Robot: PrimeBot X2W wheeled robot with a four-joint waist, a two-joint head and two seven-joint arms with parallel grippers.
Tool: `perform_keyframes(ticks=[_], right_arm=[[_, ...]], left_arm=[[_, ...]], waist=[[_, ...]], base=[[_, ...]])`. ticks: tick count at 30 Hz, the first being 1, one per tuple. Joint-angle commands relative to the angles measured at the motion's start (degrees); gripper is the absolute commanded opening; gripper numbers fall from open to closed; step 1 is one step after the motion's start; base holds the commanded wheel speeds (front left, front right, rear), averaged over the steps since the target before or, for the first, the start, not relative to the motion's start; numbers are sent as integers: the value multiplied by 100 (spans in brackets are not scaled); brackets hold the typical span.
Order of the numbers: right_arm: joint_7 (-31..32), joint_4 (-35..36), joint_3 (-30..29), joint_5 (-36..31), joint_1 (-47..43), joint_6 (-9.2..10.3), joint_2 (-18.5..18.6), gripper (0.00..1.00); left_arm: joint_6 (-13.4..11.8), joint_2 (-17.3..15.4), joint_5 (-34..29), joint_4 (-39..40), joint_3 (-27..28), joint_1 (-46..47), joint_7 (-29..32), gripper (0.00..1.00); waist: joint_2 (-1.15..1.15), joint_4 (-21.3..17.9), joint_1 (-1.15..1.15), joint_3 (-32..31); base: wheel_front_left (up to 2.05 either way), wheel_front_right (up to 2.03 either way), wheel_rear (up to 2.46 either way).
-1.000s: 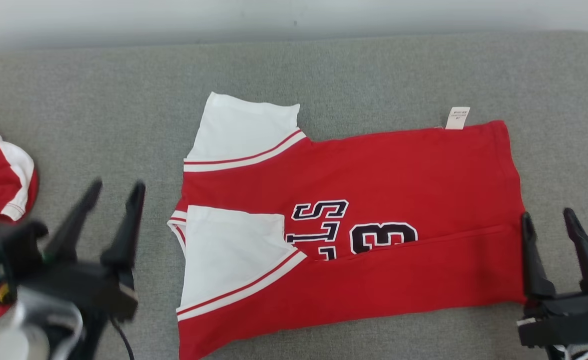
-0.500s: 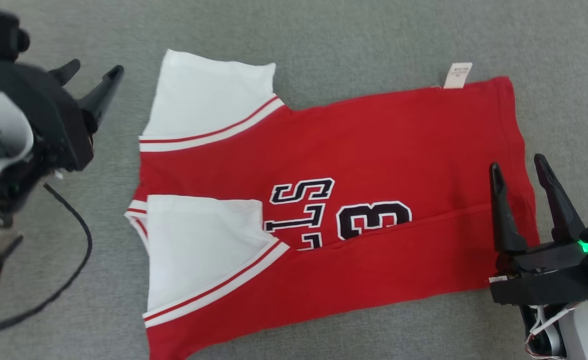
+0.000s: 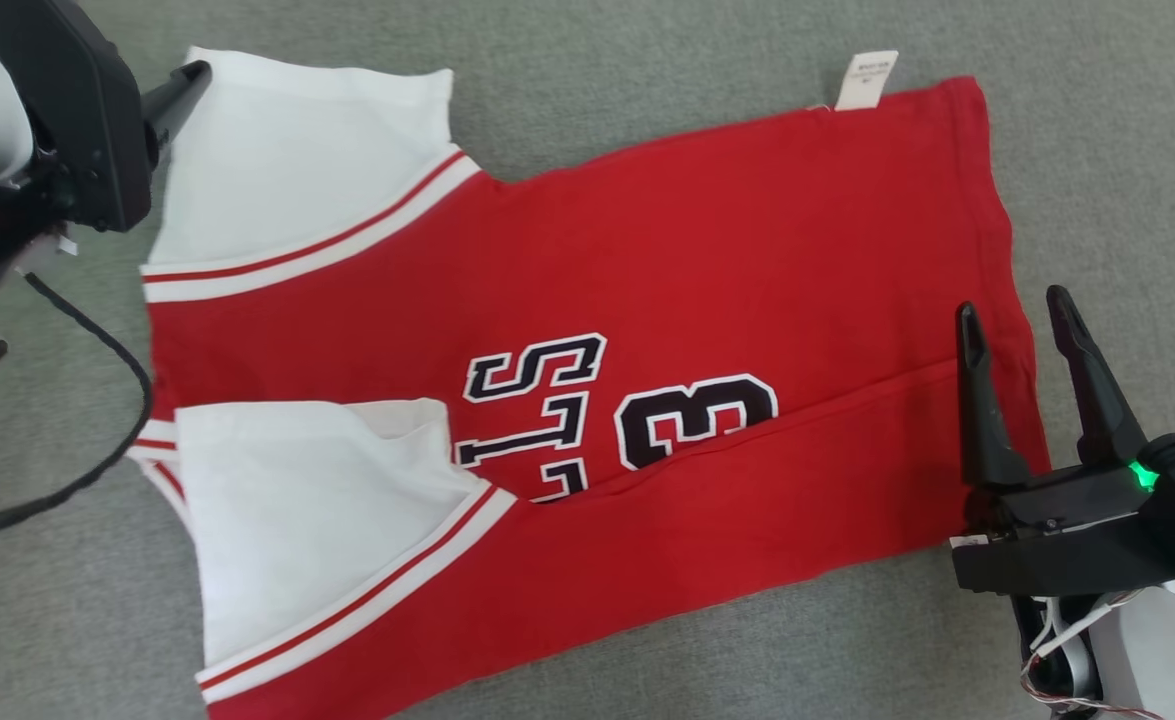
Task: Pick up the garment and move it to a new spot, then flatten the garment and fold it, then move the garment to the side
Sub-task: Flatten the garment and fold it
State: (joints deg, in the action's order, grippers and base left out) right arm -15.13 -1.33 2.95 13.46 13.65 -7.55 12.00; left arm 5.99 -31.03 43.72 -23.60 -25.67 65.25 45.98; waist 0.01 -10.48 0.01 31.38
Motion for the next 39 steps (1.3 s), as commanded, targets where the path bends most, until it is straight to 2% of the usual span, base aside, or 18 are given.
perform_keyframes(ticks=[1, 9, 18, 19, 20, 21, 24, 28, 33, 39], right_arm=[[-7, 9, 9, -45, 58, 14, -44, 100], [-8, 33, 30, -72, 94, 14, -173, 100], [-8, 48, 8, -104, 139, 14, -158, 100], [-8, 42, 14, -106, 151, 14, -144, 100], [-8, 36, 23, -120, 176, 14, -123, 100], [-8, 28, 32, -111, 206, 14, -106, 100], [-1, -60, 133, -161, 333, 14, 24, 100], [467, -323, 266, -107, 725, 14, 171, 100], [1576, -732, 188, -32, 1509, 14, 26, 100], [3064, -1326, 103, -346, 2446, 14, -176, 100]], left_arm=[[0, -28, -54, -45, -8, 102, 39, 100], [46, -148, -133, -204, -168, 281, 240, 100], [83, -223, -135, -287, -330, 283, 333, 100], [86, -226, -112, -301, -332, 285, 333, 63], [92, -224, -88, -307, -335, 286, 323, 16], [100, -221, -67, -311, -335, 288, 304, 0], [102, -254, -43, -316, -364, 291, 269, 0], [120, -272, 31, -336, -392, 285, 205, 0], [139, -274, 85, -372, -457, 274, 105, 0], [153, -244, 99, -395, -552, 214, 47, 0]], waist=[[-1, -128, -1, 115], [-1, -282, -1, 230], [-1, -357, -1, 271], [-1, -363, -1, 273], [-1, -368, -1, 273], [-1, -371, -1, 271], [-1, -371, -1, 250], [-1, -384, -1, 204], [-1, -406, -1, 112], [-1, -361, -1, 24]], base=[[0, 0, 0], [0, 0, 0], [0, 0, 0], [0, 0, 0], [0, 0, 0], [0, 0, 0], [0, 0, 0], [0, 0, 0], [0, 0, 0], [0, 0, 0]])
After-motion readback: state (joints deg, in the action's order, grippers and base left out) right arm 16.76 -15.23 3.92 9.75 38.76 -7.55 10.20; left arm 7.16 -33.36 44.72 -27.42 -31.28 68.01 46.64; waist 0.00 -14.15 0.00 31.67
